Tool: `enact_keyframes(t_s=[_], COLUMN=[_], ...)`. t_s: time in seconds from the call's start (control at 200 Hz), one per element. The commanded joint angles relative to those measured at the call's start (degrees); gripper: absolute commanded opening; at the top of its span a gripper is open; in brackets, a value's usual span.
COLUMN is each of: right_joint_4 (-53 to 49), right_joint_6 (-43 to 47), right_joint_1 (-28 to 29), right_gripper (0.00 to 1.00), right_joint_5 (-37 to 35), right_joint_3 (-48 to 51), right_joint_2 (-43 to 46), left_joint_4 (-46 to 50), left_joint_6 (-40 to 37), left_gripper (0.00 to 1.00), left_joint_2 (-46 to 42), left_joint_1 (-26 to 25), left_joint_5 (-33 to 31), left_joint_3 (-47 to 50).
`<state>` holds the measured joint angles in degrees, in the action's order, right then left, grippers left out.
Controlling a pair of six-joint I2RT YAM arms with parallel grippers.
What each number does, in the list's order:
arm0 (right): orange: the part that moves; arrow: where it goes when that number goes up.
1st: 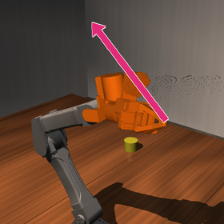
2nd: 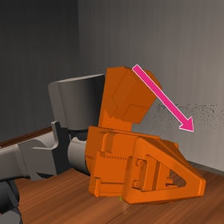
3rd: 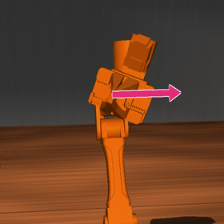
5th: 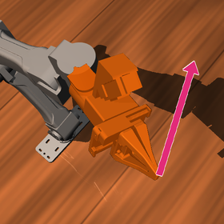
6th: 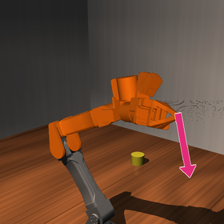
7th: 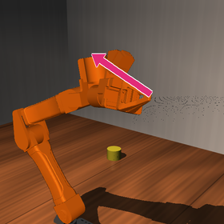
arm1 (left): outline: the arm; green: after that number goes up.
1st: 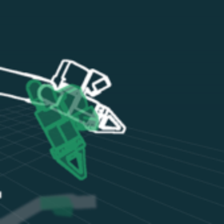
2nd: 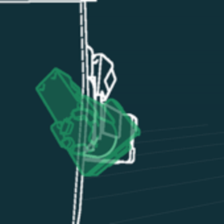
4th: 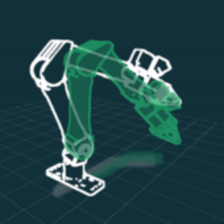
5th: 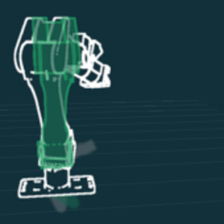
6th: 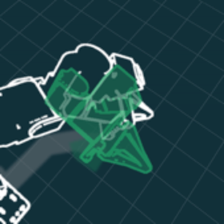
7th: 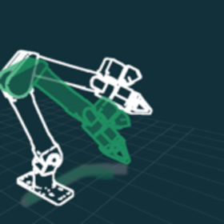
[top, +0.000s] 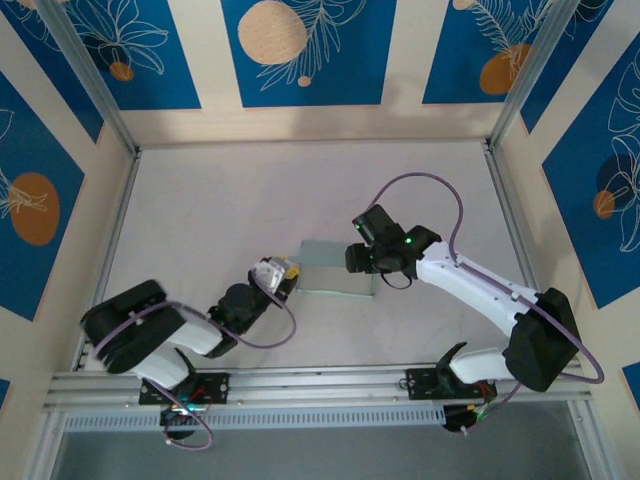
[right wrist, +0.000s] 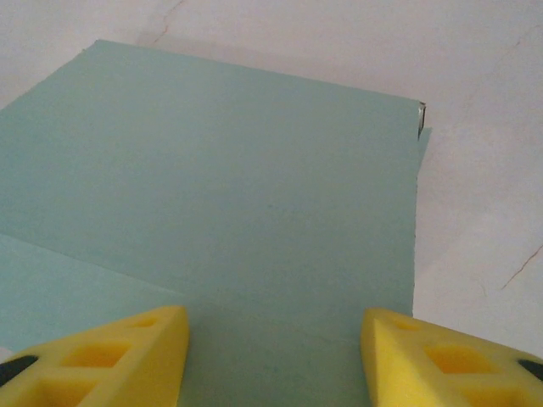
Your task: Fold the paper box
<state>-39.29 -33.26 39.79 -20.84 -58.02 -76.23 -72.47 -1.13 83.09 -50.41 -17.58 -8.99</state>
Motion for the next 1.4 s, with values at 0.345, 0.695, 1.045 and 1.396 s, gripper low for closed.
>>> enact_keyframes(t_s=[0.345, 0.695, 1.045, 1.396], right_joint_4=[3.36, 6.83, 8.36, 10.86], right_joint_6=[-1.34, -1.87, 0.99, 1.78], right_joint_1=[2.33, 2.95, -6.37, -16.48], right_gripper=[0.57, 0.54, 0.55, 0.54], right_joint_5=[0.79, 4.15, 17.14, 26.26], right_joint_3=[5.58, 10.01, 10.07, 13.55], right_joint_2=[-2.59, -8.02, 4.02, 0.61], left_joint_4=[58.56, 78.82, 76.01, 70.75], left_joint_6=[10.42, 23.56, 25.01, 25.24], left_gripper=[0.26, 0.3, 0.36, 0.46], left_joint_2=[-45.37, -20.33, -6.51, 2.69], left_joint_1=[-1.27, 0.98, 9.49, 14.03], left_joint_5=[-16.27, -4.97, 16.83, 29.52], left_joint_3=[-7.25, -29.08, -34.21, -37.52])
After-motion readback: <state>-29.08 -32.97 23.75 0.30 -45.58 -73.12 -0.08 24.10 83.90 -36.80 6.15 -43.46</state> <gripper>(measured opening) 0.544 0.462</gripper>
